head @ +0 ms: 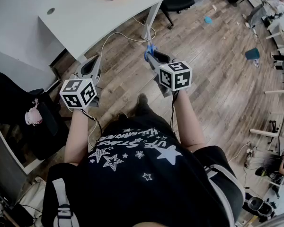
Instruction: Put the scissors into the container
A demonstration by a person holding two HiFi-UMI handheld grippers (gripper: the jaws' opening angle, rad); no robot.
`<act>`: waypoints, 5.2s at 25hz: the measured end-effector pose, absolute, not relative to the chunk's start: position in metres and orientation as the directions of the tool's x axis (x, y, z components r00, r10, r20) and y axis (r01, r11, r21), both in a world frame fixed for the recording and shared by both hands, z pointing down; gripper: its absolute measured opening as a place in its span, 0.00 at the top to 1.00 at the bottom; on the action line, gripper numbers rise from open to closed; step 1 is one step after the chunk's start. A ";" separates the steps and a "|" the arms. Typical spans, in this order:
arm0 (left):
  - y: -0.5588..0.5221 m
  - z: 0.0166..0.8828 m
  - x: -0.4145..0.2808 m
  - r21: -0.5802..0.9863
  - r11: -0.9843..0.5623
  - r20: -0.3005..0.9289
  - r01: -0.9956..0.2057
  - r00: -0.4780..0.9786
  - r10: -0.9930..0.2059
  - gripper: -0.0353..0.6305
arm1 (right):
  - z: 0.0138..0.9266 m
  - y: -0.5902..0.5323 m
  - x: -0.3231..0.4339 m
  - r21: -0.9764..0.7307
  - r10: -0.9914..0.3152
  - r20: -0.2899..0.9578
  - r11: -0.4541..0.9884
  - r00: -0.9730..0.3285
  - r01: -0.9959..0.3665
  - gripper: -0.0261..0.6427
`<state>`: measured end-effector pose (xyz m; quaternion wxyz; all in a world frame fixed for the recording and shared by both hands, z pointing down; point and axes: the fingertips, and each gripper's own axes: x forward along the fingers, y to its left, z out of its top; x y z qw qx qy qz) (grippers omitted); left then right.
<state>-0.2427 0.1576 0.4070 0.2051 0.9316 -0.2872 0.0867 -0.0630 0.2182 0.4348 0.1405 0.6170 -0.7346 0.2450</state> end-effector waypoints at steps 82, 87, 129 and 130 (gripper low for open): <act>-0.372 0.464 0.001 0.331 -0.491 0.427 -0.806 0.592 -0.683 0.92 | 0.517 -0.365 0.205 -0.054 -0.607 0.680 0.518 -0.412 -0.854 0.81; -0.411 0.469 -0.006 0.348 -0.472 0.435 -0.810 0.585 -0.684 0.92 | 0.519 -0.416 0.197 0.095 -0.565 0.729 0.643 -0.386 -0.760 0.81; -0.470 0.513 -0.051 0.442 -0.388 0.464 -0.809 0.576 -0.673 0.92 | 0.619 -0.493 0.140 0.238 -0.221 0.958 0.968 -0.180 0.078 0.81; -0.468 0.511 -0.051 0.440 -0.389 0.463 -0.809 0.576 -0.674 0.92 | 0.618 -0.492 0.141 0.247 -0.231 0.957 0.966 -0.176 0.077 0.81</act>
